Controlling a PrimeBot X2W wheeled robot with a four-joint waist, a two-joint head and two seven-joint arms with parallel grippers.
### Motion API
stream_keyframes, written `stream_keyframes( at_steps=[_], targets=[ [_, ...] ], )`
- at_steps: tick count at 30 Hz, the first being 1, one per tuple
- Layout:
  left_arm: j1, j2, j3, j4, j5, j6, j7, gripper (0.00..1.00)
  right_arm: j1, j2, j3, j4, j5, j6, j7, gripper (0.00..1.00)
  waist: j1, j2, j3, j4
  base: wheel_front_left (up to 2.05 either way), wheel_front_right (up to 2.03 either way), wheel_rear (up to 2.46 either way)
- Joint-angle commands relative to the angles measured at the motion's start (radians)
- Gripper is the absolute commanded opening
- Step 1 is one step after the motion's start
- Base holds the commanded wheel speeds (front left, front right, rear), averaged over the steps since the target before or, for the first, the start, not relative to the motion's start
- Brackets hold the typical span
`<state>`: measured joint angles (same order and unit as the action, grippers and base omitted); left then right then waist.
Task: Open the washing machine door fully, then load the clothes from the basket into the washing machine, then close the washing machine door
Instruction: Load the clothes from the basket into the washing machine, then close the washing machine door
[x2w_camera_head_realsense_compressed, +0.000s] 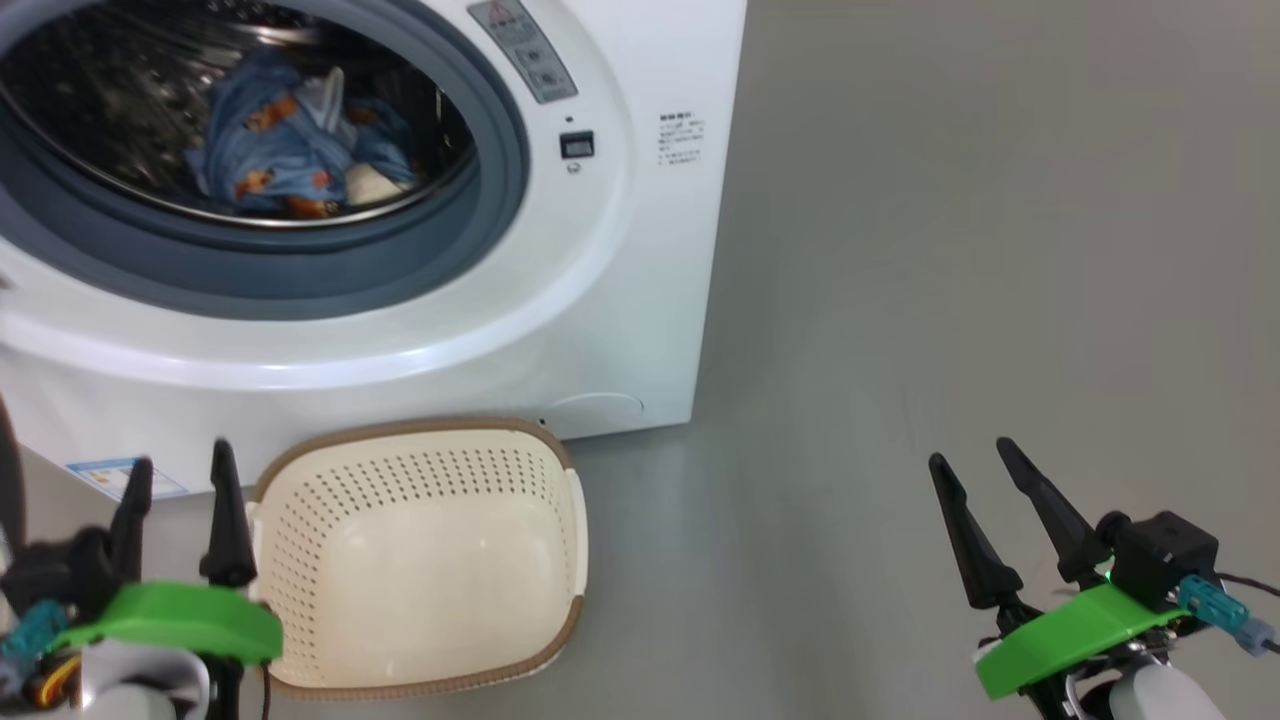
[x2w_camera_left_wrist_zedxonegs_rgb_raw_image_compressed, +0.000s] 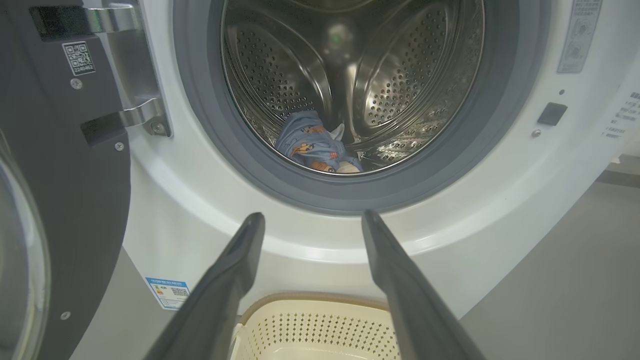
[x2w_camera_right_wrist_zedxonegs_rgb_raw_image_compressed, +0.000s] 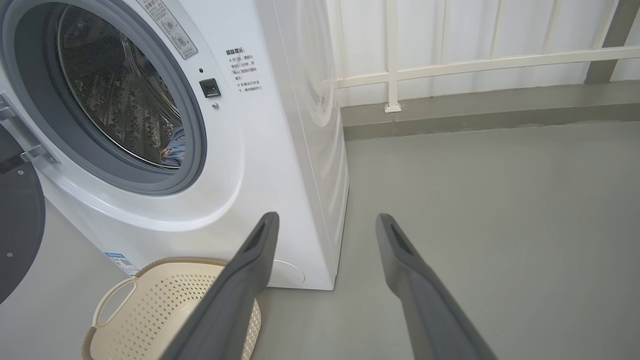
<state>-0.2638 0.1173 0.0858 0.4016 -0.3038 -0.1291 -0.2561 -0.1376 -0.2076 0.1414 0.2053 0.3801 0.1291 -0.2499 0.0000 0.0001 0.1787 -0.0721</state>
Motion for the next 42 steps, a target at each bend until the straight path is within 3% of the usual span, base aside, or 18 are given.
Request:
stream_keyframes(
  at_steps=[1,18,42],
  targets=[
    [0.021,0.024,0.032,-0.04,0.012,-0.002,-0.006,1.0,0.015,-0.015,0.009,-0.024,0.004,0.002,-0.012,1.0,0.0,-0.0001,-0.03,0.017,0.0,0.0,0.0],
    [0.203,-0.01,0.046,-0.153,0.011,-0.002,-0.006,1.0,0.091,-0.027,-0.011,-0.024,0.009,0.002,-0.012,1.0,0.0,-0.0001,-0.108,0.03,0.0,0.0,0.0],
    [0.197,-0.011,0.045,-0.165,0.001,-0.002,-0.006,1.0,0.087,-0.015,-0.023,-0.033,0.004,0.002,-0.012,1.0,0.0,-0.0001,-0.094,0.034,-0.14,0.14,0.0]
  ],
)
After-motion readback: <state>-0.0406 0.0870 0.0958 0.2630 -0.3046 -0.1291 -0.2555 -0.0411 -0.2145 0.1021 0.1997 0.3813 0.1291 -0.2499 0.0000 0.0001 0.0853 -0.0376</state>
